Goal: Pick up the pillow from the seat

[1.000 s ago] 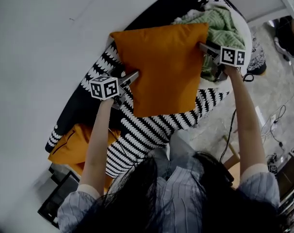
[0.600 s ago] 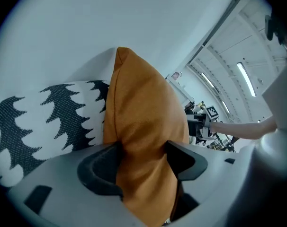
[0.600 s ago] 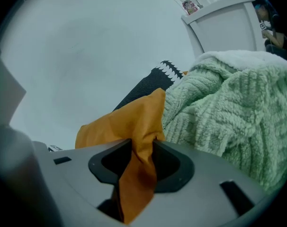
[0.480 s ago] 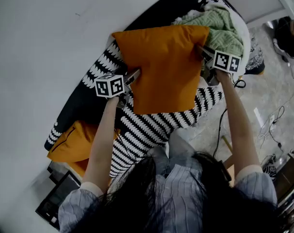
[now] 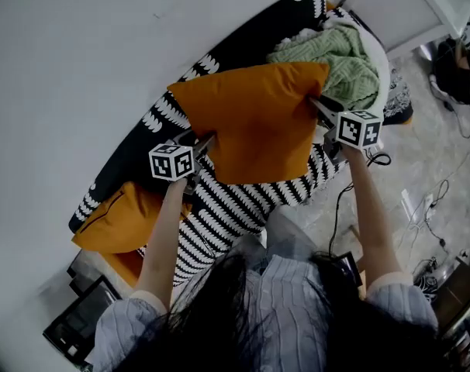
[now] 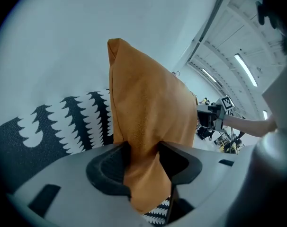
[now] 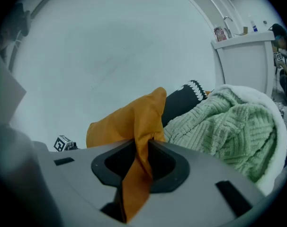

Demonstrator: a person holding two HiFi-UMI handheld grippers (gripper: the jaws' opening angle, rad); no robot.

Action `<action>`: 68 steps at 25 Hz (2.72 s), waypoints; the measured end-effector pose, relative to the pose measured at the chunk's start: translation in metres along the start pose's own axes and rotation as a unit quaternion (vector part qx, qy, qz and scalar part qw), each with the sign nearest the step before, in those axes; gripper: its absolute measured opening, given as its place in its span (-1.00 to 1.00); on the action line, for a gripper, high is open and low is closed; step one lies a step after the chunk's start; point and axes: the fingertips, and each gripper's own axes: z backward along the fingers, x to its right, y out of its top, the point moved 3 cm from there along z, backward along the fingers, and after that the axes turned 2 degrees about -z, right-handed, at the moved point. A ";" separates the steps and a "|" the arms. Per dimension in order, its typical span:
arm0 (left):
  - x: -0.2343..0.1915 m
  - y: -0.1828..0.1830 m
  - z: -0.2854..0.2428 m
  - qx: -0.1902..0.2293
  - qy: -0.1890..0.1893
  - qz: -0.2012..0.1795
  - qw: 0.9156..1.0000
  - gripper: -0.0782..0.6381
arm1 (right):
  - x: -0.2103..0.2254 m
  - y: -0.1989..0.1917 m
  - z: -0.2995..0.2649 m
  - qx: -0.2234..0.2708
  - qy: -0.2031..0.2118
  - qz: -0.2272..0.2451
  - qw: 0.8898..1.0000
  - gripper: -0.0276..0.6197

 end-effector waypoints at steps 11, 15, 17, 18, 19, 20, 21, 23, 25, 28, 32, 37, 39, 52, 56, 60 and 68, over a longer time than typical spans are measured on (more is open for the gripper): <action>0.062 -0.014 0.069 0.047 -0.008 -0.029 0.998 -0.27 | -0.065 -0.015 0.087 0.059 -0.019 0.000 0.998 -0.64; 0.084 0.001 0.097 0.082 -0.020 -0.060 0.995 -0.29 | -0.090 0.000 0.116 0.104 -0.009 -0.009 0.994 -0.64; 0.091 0.013 0.113 0.109 -0.019 -0.068 0.992 -0.30 | -0.104 0.010 0.128 0.121 -0.005 -0.005 0.993 -0.64; 0.095 0.019 0.122 0.125 -0.018 -0.069 0.990 -0.30 | -0.111 0.013 0.135 0.128 -0.005 -0.001 0.992 -0.64; 0.099 0.025 0.131 0.142 -0.017 -0.070 0.987 -0.30 | -0.118 0.016 0.141 0.134 -0.005 0.002 0.991 -0.64; 0.104 0.031 0.140 0.158 -0.017 -0.071 0.985 -0.30 | -0.124 0.019 0.147 0.139 -0.005 0.004 0.990 -0.64; 0.109 0.036 0.149 0.173 -0.019 -0.073 0.982 -0.30 | -0.129 0.021 0.154 0.143 -0.005 0.006 0.990 -0.64; 0.117 0.043 0.165 0.192 -0.024 -0.077 0.978 -0.30 | -0.140 0.023 0.166 0.151 -0.004 0.009 0.988 -0.64; 0.124 0.044 0.180 0.196 -0.031 -0.085 0.976 -0.31 | -0.153 0.022 0.177 0.159 -0.001 0.009 0.987 -0.65; 0.132 0.030 0.203 0.189 -0.036 -0.100 0.976 -0.31 | -0.175 0.010 0.191 0.167 0.002 0.011 0.986 -0.65; 0.136 0.008 0.225 0.189 -0.036 -0.100 0.976 -0.31 | -0.195 -0.009 0.202 0.169 0.000 0.018 0.985 -0.65; 0.140 -0.011 0.237 0.185 -0.042 -0.099 0.977 -0.31 | -0.210 -0.030 0.215 0.169 -0.010 0.018 0.985 -0.65; 0.145 -0.021 0.242 0.182 -0.049 -0.102 0.977 -0.31 | -0.214 -0.042 0.224 0.172 -0.016 0.014 0.985 -0.65; 0.163 -0.072 0.267 0.163 -0.075 -0.108 0.978 -0.31 | -0.236 -0.106 0.266 0.177 -0.047 -0.012 0.983 -0.65; 0.171 -0.077 0.271 0.162 -0.078 -0.113 0.977 -0.31 | -0.238 -0.116 0.277 0.181 -0.053 -0.018 0.982 -0.65; 0.181 -0.084 0.273 0.165 -0.080 -0.114 0.976 -0.32 | -0.239 -0.124 0.290 0.182 -0.059 -0.020 0.981 -0.65; 0.209 -0.102 0.278 0.158 -0.091 -0.130 0.974 -0.32 | -0.241 -0.147 0.328 0.189 -0.073 -0.018 0.979 -0.65</action>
